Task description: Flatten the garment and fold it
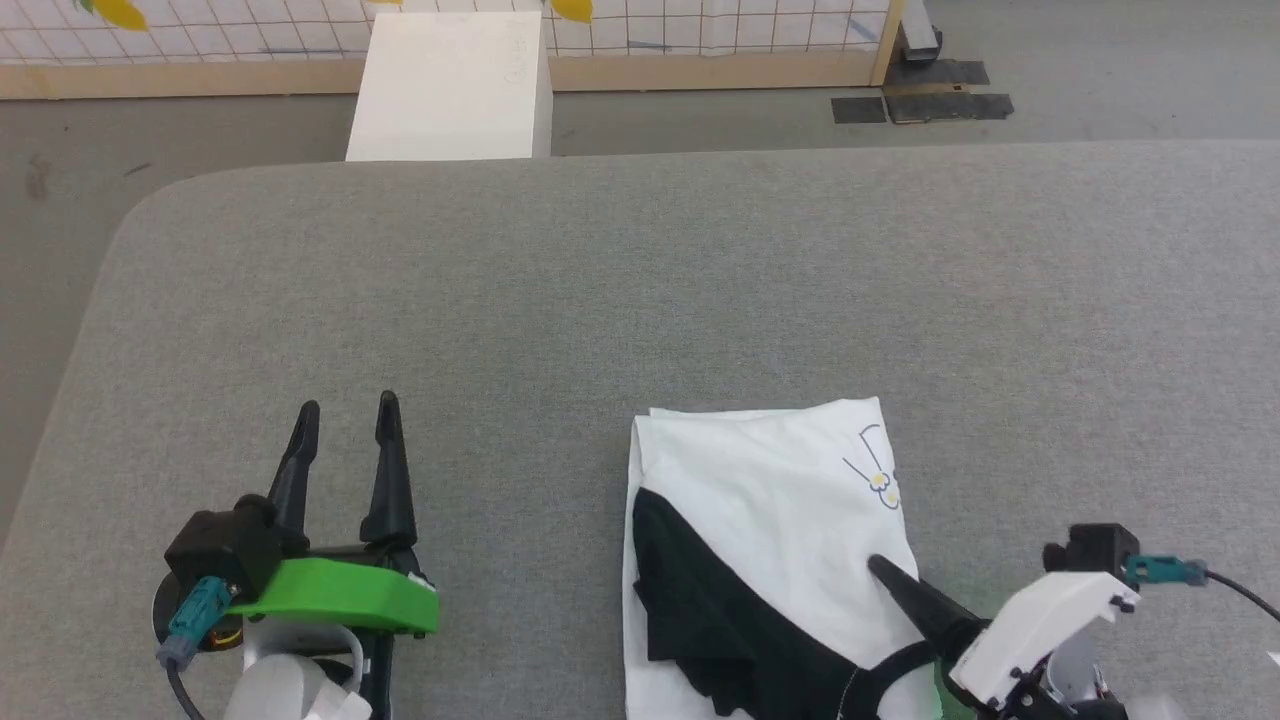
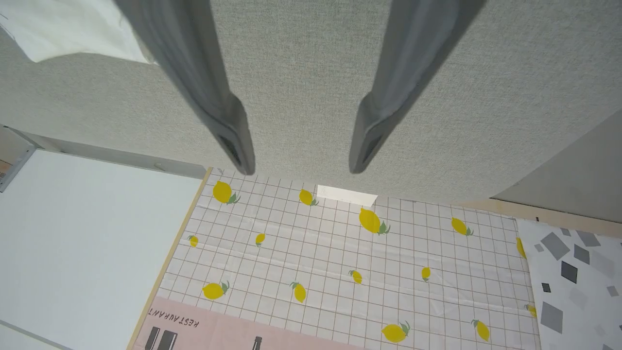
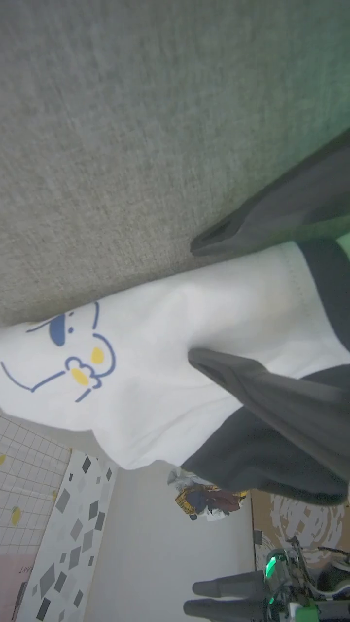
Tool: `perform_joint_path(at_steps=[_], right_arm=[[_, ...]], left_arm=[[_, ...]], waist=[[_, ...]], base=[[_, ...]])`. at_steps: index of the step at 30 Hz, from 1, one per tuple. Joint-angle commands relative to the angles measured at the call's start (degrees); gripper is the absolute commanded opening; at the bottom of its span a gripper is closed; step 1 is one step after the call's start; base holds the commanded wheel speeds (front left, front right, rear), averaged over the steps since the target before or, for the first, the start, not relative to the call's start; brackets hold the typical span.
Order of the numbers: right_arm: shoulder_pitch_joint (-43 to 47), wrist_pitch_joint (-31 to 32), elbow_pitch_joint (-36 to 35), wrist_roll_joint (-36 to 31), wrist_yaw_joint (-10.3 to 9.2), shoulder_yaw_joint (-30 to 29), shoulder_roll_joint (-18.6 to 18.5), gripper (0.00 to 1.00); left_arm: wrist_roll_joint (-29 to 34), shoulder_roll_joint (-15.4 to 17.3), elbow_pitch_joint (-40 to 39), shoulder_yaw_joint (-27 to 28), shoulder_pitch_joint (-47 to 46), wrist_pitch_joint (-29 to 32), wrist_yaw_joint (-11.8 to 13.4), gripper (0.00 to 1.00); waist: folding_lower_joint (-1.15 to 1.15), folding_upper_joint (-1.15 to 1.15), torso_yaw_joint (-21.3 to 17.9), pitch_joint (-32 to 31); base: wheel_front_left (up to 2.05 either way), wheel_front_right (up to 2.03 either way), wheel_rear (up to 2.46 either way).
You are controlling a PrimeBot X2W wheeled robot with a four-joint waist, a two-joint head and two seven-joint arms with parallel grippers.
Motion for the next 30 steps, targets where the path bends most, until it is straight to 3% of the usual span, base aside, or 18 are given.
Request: perform_joint_path(at_steps=[1, 5, 6, 9, 10, 15, 21, 26, 30], right_arm=[[-1.31, 0.99, 1.1, -0.17, -0.08, 0.85, 0.07, 1.0], [-3.06, 3.24, 3.31, -0.68, -0.08, 3.28, 0.07, 1.0], [-3.47, 3.9, 3.63, -0.83, -0.08, 4.04, 0.07, 0.58], [-4.2, 4.98, 3.59, -1.38, -0.08, 5.43, 0.07, 0.08], [-4.38, 4.85, 3.35, -2.02, -0.08, 5.5, 0.07, 0.0], [-5.54, 4.39, 0.49, -9.14, -0.08, 5.38, 0.07, 0.0], [-9.28, 7.09, -4.99, -21.26, -0.08, 6.3, -1.25, 0.0], [-14.51, 10.79, -7.1, -30.7, -0.08, 9.16, -7.54, 0.0], [-18.94, 12.04, -6.54, -34.37, -0.08, 10.25, -12.18, 0.0]], left_arm=[[0.27, -0.16, 0.03, 0.01, 0.38, -0.26, 0.04, 1.0], [0.29, -0.16, 0.19, -0.03, 0.34, -0.26, -0.01, 1.0], [0.29, -0.16, 0.25, -0.06, 0.34, -0.26, -0.03, 1.0], [0.35, -0.16, 0.36, -0.06, 0.38, -0.26, -0.03, 1.0], [0.37, -0.16, 0.37, -0.02, 0.42, -0.26, -0.01, 1.0], [0.57, -0.16, -0.09, 0.7, 0.84, -0.26, 0.14, 1.0], [1.31, -0.16, -1.12, 1.48, 1.02, -0.26, -0.02, 1.0], [2.33, -0.16, -2.2, 1.66, 0.06, -0.26, -0.33, 1.0], [3.38, -0.11, -3.08, 1.34, -1.37, -0.26, -0.63, 1.0]], waist=[[0.0, 0.0, 0.24, 0.07], [0.0, 0.0, 0.56, 0.07], [0.0, 0.0, 0.64, 0.03], [0.0, 0.0, 0.73, -0.06], [0.0, 0.0, 0.7, -0.1], [0.0, 0.0, -0.48, 0.03], [0.0, 0.0, -4.62, 0.9], [0.0, 0.0, -10.02, 2.73], [0.0, 0.0, -14.46, 4.92]], base=[[0.0, 0.0, 0.0], [0.0, 0.0, 0.0], [0.0, 0.0, 0.0], [0.0, 0.0, 0.0], [0.0, 0.0, 0.0], [0.0, 0.0, 0.0], [0.0, 0.0, 0.0], [0.0, 0.0, 0.0], [0.0, 0.0, 0.0]])
